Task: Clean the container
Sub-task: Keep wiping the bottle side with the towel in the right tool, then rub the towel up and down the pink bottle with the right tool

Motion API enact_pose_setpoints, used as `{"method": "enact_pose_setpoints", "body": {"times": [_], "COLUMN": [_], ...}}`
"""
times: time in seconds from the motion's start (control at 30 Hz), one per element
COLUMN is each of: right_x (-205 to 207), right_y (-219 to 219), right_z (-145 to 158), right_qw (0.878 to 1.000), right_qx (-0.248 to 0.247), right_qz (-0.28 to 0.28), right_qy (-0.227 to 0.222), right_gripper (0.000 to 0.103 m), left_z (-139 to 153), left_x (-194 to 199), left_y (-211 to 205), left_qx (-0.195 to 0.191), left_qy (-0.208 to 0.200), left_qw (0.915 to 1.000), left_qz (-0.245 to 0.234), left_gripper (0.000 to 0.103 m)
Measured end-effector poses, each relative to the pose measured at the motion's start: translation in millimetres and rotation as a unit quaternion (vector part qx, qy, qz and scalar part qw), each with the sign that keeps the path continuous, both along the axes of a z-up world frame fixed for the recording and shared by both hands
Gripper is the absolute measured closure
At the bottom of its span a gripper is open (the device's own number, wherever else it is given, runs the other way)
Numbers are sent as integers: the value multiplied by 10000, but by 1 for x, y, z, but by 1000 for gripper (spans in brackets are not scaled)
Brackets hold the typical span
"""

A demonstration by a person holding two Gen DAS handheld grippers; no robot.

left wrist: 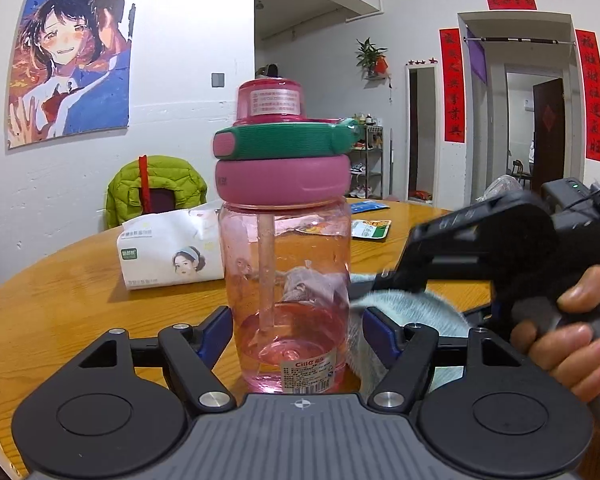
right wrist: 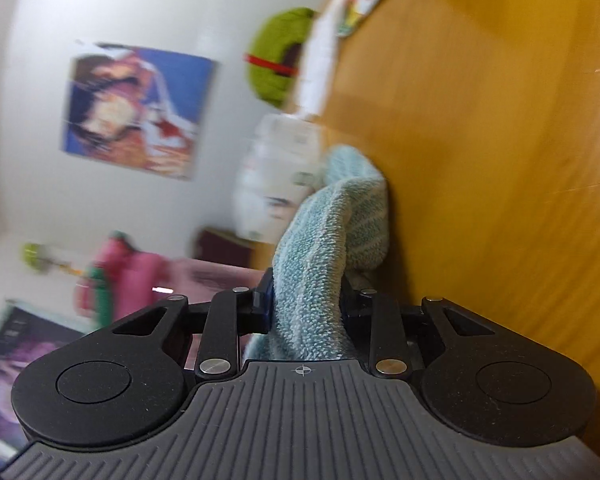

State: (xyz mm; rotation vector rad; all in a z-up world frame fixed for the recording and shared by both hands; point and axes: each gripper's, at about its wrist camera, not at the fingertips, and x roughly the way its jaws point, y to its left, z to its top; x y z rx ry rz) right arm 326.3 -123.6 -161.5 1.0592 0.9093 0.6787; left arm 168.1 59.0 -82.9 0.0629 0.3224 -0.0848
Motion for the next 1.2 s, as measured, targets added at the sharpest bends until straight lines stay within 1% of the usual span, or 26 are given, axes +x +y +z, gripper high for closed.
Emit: {"method": "enact_pose_setpoints", "body": {"times": [0.03,0.07,0.1,0.13,0.2,0.27,0.3,0.4,0.47,0.5,0.53,0.57,0.67,0.7,0.77,0.8,0.83,0.9,1.0,1.07,1.2], "right_x": [0,-1,-2,-4,-8,-10,-9,-2,5,7,7,6,5,7,12,15,18,22,22,16,9], "right_y": [1,0,-2,-6,-12,-14,-11,-6,-1,1,2,3,2,2,3,3,3,3,1,0,2], "right_z": [1,4,8,12,20,26,24,10,2,-1,0,3,15,17,18,17,15,11,8,10,12], "right_qw": [10000,9999,9992,9971,9896,9854,9871,9955,9998,9998,9998,9998,9982,9972,9959,9957,9957,9957,9960,9965,9979], "right_qx": [-45,12,227,551,1115,1298,1243,829,166,-105,-187,-174,-66,-7,115,196,302,543,651,587,263], "right_qz": [7,7,-12,-36,-71,-31,27,35,93,111,95,61,-95,-169,-279,-253,-191,22,203,300,373], "right_qy": [-48,-150,-323,-527,-907,-1104,-1013,-459,-33,94,44,-103,-586,-722,-849,-866,-855,-744,-584,-505,-454], "right_gripper": [72,72,72,72,72,72,72,71,71,74,71,70,69,69,69,69,69,68,68,68,68], "left_z": [0,0,0,0,0,0,0,0,0,0,-1,-1,0,0,0,0,-1,-1,0,0,1], "left_x": [0,0,0,0,-1,0,0,0,0,0,0,-1,-5,-7,-9,-9,-9,-8,-3,0,1], "left_y": [0,1,1,0,0,1,1,1,0,1,1,1,-7,-10,-16,-18,-19,-15,-5,1,2], "left_qx": [-11,-18,-13,-5,-2,12,14,11,26,22,6,-16,194,279,409,427,439,350,225,207,219], "left_qy": [6,10,12,12,16,19,21,23,30,30,43,65,33,10,-9,28,36,21,0,5,18], "left_qw": [10000,10000,10000,10000,10000,10000,10000,10000,10000,10000,10000,10000,9991,9988,9989,9990,9990,9994,9997,9997,9997], "left_qz": [-5,-9,-8,-6,-4,0,6,3,1,1,16,43,373,399,233,124,82,44,52,88,72], "left_gripper": [35,35,35,35,34,34,34,34,34,34,34,29,28,29,29,27,28,28,28,28,29]}}
